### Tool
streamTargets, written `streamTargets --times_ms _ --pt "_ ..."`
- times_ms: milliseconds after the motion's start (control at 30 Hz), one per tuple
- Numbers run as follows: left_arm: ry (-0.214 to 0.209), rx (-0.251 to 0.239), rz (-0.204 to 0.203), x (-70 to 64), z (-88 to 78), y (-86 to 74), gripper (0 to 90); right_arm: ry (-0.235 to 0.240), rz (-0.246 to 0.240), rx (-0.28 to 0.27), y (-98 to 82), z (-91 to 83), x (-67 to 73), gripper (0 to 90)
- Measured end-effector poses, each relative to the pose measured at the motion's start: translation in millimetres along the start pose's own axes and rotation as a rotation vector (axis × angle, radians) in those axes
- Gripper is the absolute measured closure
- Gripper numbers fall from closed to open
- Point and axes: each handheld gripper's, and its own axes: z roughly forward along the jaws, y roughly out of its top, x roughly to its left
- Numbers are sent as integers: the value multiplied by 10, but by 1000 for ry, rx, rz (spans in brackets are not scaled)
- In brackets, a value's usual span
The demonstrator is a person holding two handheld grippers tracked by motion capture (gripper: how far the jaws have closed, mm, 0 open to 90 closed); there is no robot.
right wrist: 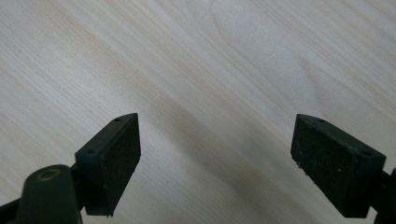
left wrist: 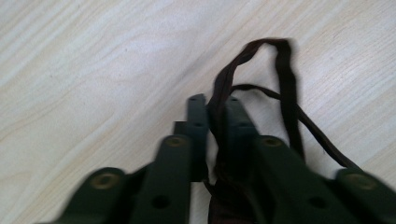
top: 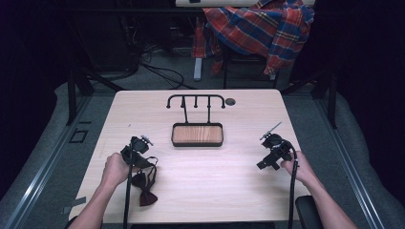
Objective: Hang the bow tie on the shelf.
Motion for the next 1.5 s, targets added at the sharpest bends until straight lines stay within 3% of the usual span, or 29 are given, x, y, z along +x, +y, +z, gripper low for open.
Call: streamTargets --times_ms 67,233,533,600,633,667,733,867,1000,1300,1433,1500 --pt "-15 15 -20 41 11 -15 670 -1 1 0 0 1 0 158" --pt "-45 61 -46 80 76 -38 627 -4 -8 3 3 -11 2 158" --pt "-31 89 -12 22 126 -25 782 -12 -9 7 6 -7 11 158" --pt "-24 95 2 9 127 -22 864 -6 20 -29 -6 22 47 158" --pt "-18 92 4 -2 129 -23 882 -15 -15 15 10 -6 29 157" --pt "-17 96 10 -10 128 -21 887 -13 14 -20 -4 21 45 158" --pt "-16 96 14 -20 128 -21 892 -23 -36 44 21 -19 16 158" --pt "-31 45 13 -8 55 -38 895 -19 -16 26 15 -3 23 158" --pt "-24 -1 2 10 -38 -54 896 -23 -27 38 18 -7 19 158" --pt "14 -124 -15 7 -269 -82 896 -11 -4 14 7 11 18 158" --pt "20 -148 -7 -11 -346 -76 896 -21 6 1 -4 18 24 158" --pt "29 -170 -5 -18 -386 -74 896 -22 -12 20 5 -1 12 158"
